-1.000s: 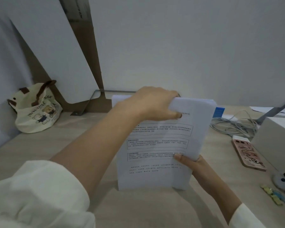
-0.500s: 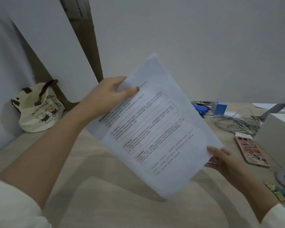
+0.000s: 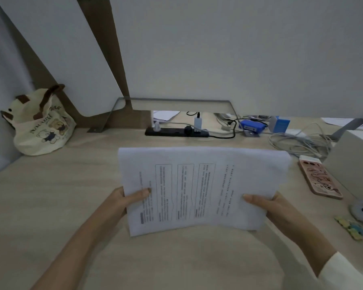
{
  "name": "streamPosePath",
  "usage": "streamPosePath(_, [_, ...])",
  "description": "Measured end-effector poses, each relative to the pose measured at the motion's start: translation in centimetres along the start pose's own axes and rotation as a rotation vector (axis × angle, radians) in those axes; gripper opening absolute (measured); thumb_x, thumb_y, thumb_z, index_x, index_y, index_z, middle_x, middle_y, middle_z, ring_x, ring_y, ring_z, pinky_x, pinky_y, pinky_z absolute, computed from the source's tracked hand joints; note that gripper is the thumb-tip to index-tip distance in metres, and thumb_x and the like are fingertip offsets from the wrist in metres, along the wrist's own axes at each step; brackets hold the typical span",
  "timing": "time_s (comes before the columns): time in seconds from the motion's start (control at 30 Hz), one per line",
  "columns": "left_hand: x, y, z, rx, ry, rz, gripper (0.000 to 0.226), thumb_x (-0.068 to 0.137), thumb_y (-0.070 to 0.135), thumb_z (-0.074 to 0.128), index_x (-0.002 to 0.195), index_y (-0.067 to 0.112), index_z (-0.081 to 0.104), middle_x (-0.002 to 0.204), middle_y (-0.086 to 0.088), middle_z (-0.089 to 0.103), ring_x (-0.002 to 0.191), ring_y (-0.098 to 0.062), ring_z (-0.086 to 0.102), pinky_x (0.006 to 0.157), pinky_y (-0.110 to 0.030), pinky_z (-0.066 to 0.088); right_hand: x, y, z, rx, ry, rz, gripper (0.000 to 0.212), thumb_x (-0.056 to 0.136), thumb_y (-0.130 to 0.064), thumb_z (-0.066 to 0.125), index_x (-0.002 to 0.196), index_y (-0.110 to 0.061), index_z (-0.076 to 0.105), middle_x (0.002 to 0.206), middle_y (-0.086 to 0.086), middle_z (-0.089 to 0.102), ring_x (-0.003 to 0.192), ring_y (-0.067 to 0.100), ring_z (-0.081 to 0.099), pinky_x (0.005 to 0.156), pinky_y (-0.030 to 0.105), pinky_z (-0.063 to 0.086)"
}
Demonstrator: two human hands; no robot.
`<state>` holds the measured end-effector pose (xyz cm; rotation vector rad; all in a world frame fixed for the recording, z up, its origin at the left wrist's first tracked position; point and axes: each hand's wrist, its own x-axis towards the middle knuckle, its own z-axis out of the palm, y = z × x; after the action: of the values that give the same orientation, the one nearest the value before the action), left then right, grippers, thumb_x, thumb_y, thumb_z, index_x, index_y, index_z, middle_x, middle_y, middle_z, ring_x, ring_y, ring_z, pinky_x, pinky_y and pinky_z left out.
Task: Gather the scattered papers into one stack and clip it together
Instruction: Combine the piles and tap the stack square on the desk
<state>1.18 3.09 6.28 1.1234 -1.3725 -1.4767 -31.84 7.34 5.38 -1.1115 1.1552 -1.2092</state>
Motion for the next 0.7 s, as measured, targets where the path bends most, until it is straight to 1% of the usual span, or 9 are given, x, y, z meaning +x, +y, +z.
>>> streamPosePath(0.1, [0.6,0.5,-0.4,0.032,0.007,0.053,0.069,0.030,0.065,0.082,0.090,0.030,0.076,0.097,0.003,0.075,0.088,-0.017,0.072,0.065,-0.021,0.057,0.4,-0.4,-0.3,-0.028,-0.010,-0.032,0.036,0.065,-0.025,0.081,0.099,-0.025,0.073,0.110,0.003,0.072,0.100,0.023,0.068,0.080,0.034,0.058])
streamPosePath(0.17, [0.7,0.9,-0.6,0.011,-0.011,0.090,0.062,0.032,0.063,0.083,0.087,0.034,0.076,0.097,0.005,0.075,0.086,-0.014,0.072,0.064,-0.020,0.056,0.5,-0.8,-0.5,0.009,-0.008,-0.051,0.028,0.070,-0.016,0.070,0.096,-0.026,0.075,0.108,0.002,0.073,0.097,0.021,0.069,0.080,0.034,0.058])
streamPosePath(0.3, [0.2,-0.8,0.0,-0.012,-0.021,0.007,0.070,0.029,0.060,0.086,0.089,0.027,0.076,0.100,0.002,0.075,0.091,-0.018,0.071,0.066,-0.021,0.057,0.4,1.3,-0.3,-0.006,-0.032,0.030,0.035,0.066,-0.026,0.078,0.100,-0.020,0.074,0.111,0.004,0.071,0.101,0.023,0.068,0.076,0.028,0.057])
streamPosePath(0.37, [0.2,-1.1,-0.1,-0.017,0.003,-0.009,0.074,0.026,0.059,0.087,0.091,0.025,0.075,0.099,0.002,0.075,0.089,-0.017,0.072,0.064,-0.019,0.056,0.4,1.4,-0.2,-0.002,-0.014,0.040,0.025,0.073,-0.014,0.067,0.096,-0.020,0.075,0.109,0.004,0.072,0.098,0.021,0.069,0.073,0.026,0.058])
streamPosePath(0.47, [0.6,-1.0,-0.6,-0.019,0.026,0.025,0.072,0.027,0.059,0.086,0.090,0.025,0.075,0.098,0.005,0.075,0.088,-0.014,0.072,0.065,-0.018,0.056,0.5,0.8,-0.4,-0.007,-0.023,0.009,0.027,0.073,-0.009,0.061,0.095,-0.021,0.074,0.102,-0.002,0.074,0.092,0.017,0.071,0.068,0.022,0.057])
streamPosePath(0.53, [0.4,-1.5,-0.5,-0.042,0.015,0.004,0.074,0.025,0.058,0.087,0.090,0.024,0.075,0.099,0.002,0.075,0.088,-0.016,0.072,0.066,-0.020,0.057,0.5,0.9,-0.3,-0.029,-0.022,0.006,0.028,0.074,-0.013,0.066,0.100,-0.021,0.070,0.103,-0.001,0.074,0.092,0.017,0.071,0.069,0.023,0.057])
streamPosePath(0.57, [0.2,-1.9,-0.4,-0.047,0.005,-0.020,0.076,0.024,0.057,0.088,0.092,0.023,0.074,0.100,0.000,0.075,0.090,-0.017,0.072,0.067,-0.021,0.058,0.5,1.3,-0.3,-0.047,-0.032,0.018,0.029,0.072,-0.020,0.072,0.101,-0.021,0.071,0.106,0.001,0.073,0.094,0.019,0.070,0.070,0.025,0.058])
streamPosePath(0.63, [0.0,-1.9,-0.4,-0.023,-0.022,-0.056,0.081,0.023,0.056,0.088,0.095,0.021,0.074,0.102,-0.001,0.075,0.094,-0.020,0.071,0.070,-0.025,0.058,0.4,1.6,-0.2,-0.084,-0.039,0.034,0.046,0.058,-0.040,0.082,0.100,-0.023,0.074,0.109,0.002,0.072,0.097,0.021,0.069,0.073,0.026,0.058])
streamPosePath(0.7, [0.0,-0.4,-1.3,0.060,-0.038,-0.043,0.078,0.023,0.057,0.087,0.092,0.023,0.075,0.100,0.000,0.075,0.094,-0.018,0.071,0.076,-0.029,0.055,0.5,1.1,-0.3,-0.105,-0.020,0.034,0.050,0.051,-0.044,0.084,0.095,-0.022,0.076,0.106,0.001,0.073,0.094,0.019,0.070,0.070,0.023,0.057])
